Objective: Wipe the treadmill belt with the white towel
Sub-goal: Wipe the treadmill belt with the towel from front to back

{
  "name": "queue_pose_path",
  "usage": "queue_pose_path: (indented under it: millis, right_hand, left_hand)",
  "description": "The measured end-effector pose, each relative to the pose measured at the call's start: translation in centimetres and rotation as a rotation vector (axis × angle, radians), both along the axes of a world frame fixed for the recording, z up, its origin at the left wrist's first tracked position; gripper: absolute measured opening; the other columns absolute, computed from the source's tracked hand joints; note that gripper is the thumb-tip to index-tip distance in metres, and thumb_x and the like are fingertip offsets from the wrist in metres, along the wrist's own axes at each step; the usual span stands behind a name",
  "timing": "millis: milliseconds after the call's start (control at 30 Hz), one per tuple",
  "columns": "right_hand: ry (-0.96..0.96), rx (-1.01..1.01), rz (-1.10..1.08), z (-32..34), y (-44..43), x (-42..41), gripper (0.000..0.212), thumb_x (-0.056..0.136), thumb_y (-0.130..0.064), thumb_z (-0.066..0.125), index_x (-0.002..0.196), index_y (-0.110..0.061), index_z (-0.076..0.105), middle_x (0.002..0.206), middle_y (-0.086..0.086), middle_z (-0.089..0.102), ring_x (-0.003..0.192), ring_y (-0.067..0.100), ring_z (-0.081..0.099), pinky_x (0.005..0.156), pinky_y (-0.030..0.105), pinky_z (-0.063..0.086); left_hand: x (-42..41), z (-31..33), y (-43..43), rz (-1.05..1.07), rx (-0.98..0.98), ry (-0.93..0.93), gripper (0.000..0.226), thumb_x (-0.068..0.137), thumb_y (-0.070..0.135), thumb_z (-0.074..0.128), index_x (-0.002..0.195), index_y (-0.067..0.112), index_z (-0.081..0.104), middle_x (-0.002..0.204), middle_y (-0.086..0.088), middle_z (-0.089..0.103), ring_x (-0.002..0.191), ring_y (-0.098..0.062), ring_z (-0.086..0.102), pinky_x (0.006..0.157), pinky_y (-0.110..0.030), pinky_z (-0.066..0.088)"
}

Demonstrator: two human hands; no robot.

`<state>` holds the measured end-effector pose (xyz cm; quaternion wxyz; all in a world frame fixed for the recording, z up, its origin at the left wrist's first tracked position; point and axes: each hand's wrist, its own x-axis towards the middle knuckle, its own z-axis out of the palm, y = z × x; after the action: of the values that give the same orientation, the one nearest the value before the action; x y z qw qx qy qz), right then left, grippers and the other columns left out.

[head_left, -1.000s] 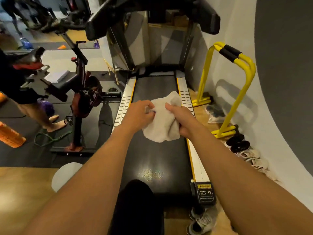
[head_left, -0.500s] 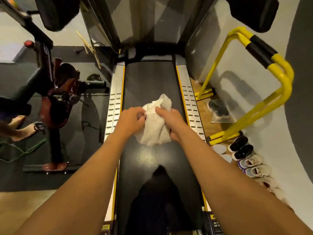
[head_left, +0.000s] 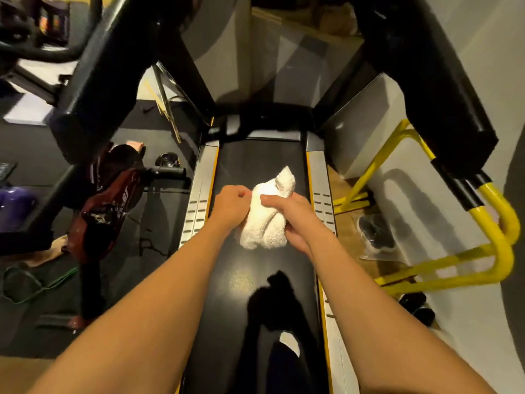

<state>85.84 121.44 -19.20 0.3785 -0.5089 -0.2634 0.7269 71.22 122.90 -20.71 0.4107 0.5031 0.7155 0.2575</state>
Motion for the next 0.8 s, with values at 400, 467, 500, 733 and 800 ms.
queue_pose_path:
  millis: [400,467,500,733,800]
  right_hand:
    - [-0.091,-0.106,0.026,-1.1,21.1,0.7,0.024,0.081,-0.004,0.068,0.104,-0.01,0.063,0.101,0.015,0.072,0.091,0.028,0.071,0.084,0.046,0.056]
    - [-0.11,-0.1,0.042,-2.2,25.1,-0.2,0.028,0.081,-0.004,0.069,0.107,-0.008,0.062,0.102,0.015,0.072,0.093,0.028,0.07,0.086,0.046,0.055]
    - [-0.117,-0.096,0.043,-3.1,27.0,-0.7,0.031,0.08,-0.003,0.069,0.11,-0.006,0.062,0.103,0.016,0.072,0.093,0.028,0.07,0.087,0.047,0.054]
    - [-0.184,-0.067,0.103,-10.6,38.6,-3.9,0.052,0.07,-0.003,0.075,0.12,-0.001,0.059,0.112,0.018,0.068,0.104,0.032,0.066,0.092,0.045,0.052]
    - [-0.227,-0.057,0.152,-12.9,41.5,-4.3,0.053,0.071,-0.004,0.076,0.12,0.002,0.057,0.106,0.011,0.069,0.096,0.023,0.068,0.083,0.035,0.056]
  left_hand:
    - [0.5,-1.7,19.3,0.14,-0.187,-0.281,0.038,0.093,0.04,0.051,0.09,0.006,0.068,0.07,0.0,0.059,0.06,-0.016,0.047,0.062,-0.03,0.039]
    - [-0.5,-2.6,23.3,0.162,-0.228,-0.327,0.036,0.094,0.04,0.051,0.09,0.009,0.068,0.073,-0.002,0.06,0.059,-0.016,0.049,0.058,-0.029,0.04]
    - [-0.9,-3.1,25.3,0.172,-0.237,-0.363,0.033,0.094,0.039,0.052,0.088,0.011,0.068,0.074,-0.003,0.061,0.06,-0.017,0.05,0.057,-0.028,0.04]
    - [-2.0,-9.9,35.8,0.197,-0.22,-0.36,0.023,0.091,0.029,0.06,0.106,0.013,0.065,0.079,0.003,0.059,0.07,-0.011,0.053,0.065,-0.025,0.042]
    - [-2.5,-12.0,38.5,0.2,-0.246,-0.312,0.018,0.09,0.03,0.06,0.099,0.015,0.065,0.082,0.002,0.061,0.075,-0.015,0.055,0.067,-0.027,0.044]
